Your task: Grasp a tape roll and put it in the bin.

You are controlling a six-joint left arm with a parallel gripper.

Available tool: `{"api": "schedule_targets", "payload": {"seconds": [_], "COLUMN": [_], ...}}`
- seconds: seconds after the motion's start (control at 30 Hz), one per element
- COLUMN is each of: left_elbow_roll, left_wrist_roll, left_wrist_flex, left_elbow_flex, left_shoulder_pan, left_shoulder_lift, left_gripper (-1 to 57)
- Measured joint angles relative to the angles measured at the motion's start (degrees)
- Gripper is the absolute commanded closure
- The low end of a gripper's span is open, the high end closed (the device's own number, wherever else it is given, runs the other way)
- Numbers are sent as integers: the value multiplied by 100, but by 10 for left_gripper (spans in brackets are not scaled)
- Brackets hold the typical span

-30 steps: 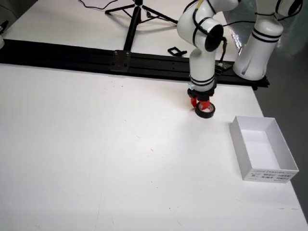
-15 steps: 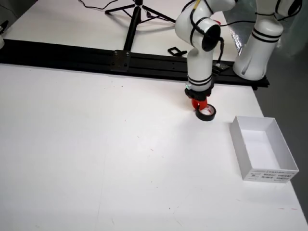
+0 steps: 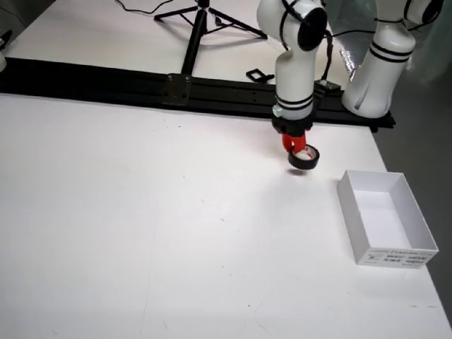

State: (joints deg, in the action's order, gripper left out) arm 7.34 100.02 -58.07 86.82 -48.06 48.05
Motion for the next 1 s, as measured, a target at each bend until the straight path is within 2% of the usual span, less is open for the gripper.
{"api": "schedule_targets", "payload": {"seconds": [0.4, 1.0], "left_elbow_roll": [423, 839], "left_wrist_roll": [-143, -1041], "left_wrist_flex": [-503, -797], "left_elbow_flex": [-17, -24], "left_shoulder_pan": [345, 1653], "left_shoulder_lift": [-873, -1550], "left_gripper": [570, 571]}}
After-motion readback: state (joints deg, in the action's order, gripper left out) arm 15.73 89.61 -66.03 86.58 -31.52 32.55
